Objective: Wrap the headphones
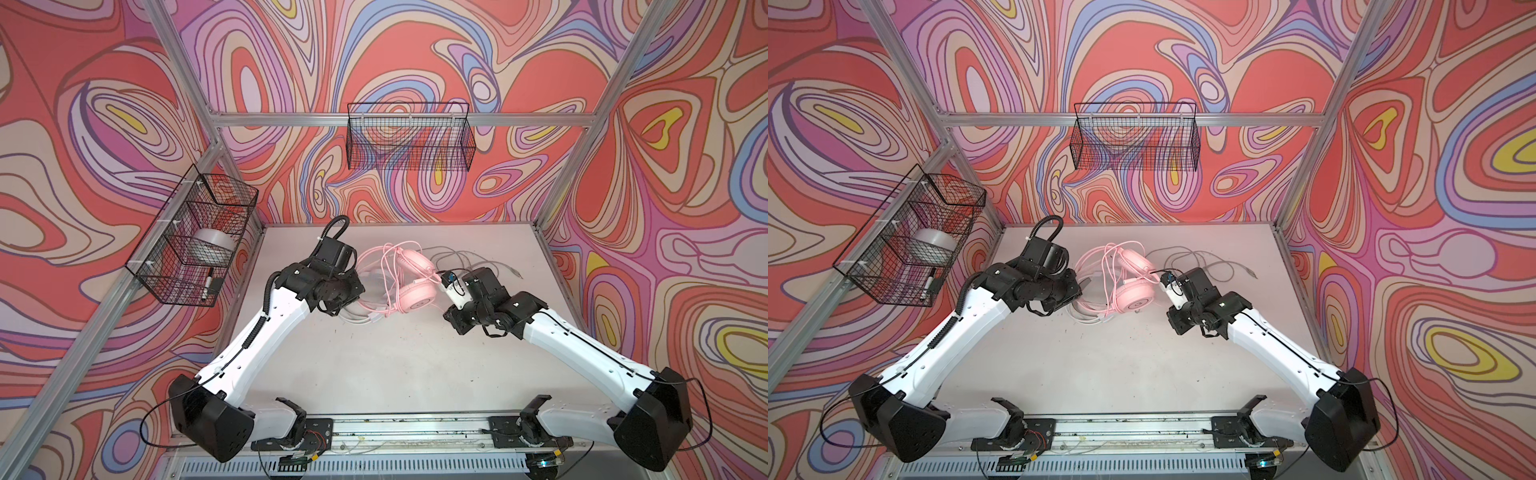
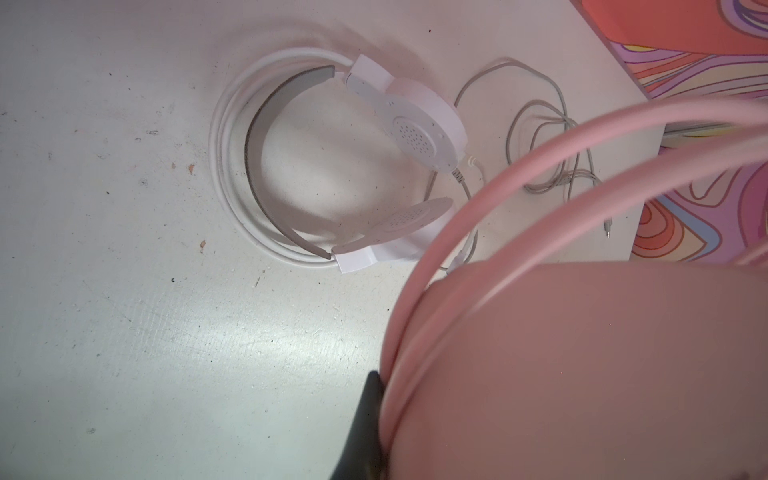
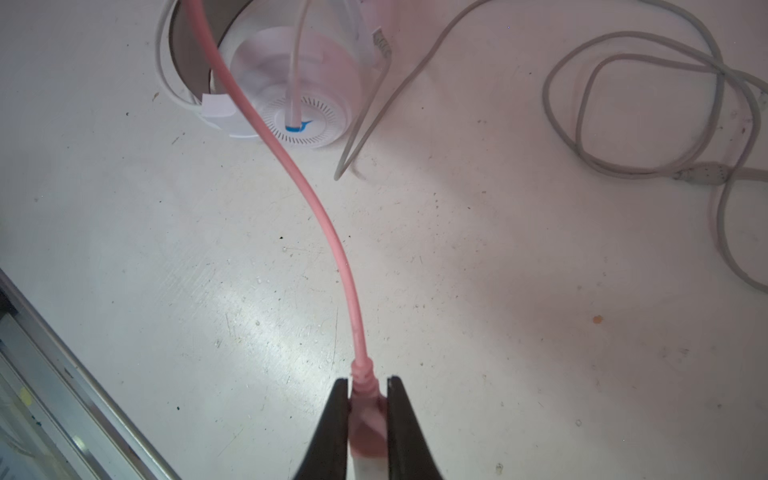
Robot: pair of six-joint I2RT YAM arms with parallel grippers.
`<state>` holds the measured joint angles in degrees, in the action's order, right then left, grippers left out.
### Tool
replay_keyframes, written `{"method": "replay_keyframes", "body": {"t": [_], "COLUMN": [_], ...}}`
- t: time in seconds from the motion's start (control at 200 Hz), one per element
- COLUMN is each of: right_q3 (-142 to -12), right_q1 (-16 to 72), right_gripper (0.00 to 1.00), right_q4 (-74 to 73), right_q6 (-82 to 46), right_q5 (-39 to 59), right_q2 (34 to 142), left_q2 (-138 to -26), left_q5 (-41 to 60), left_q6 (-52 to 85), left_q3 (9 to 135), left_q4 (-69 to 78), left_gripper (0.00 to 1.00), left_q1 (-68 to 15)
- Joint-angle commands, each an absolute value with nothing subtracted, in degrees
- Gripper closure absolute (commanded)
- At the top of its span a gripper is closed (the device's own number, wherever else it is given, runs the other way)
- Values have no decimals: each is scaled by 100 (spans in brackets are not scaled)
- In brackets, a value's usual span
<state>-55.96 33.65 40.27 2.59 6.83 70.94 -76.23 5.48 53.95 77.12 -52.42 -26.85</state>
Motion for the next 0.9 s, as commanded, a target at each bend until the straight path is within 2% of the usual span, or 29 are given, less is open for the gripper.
{"method": "replay_keyframes", "body": {"t": [0.0, 0.306, 0.551, 0.891], "right_q3": [-5477, -5183, -4951, -5123], "right_q1": [3495, 3868, 4324, 4909], "right_gripper": [100, 100, 100, 100], "right_q4": [3975, 3833, 3599, 3210], "right_q6": [455, 853, 866, 787], "right_q5": [614, 807, 569, 157], "right_q2": [6812, 6134, 5973, 6413], "left_q2": [-7637, -7717, -7706, -7779], "left_q5": [407, 362, 216, 419], "left_q6": [5677, 5841, 6059, 6301], "left_q3": [8048, 8113, 8104, 7982], "left_q4": [-4966, -4883, -4814, -4579], "left_gripper": [100, 100, 100, 100], "left_q1": [-2670, -2665, -2666, -2663]}}
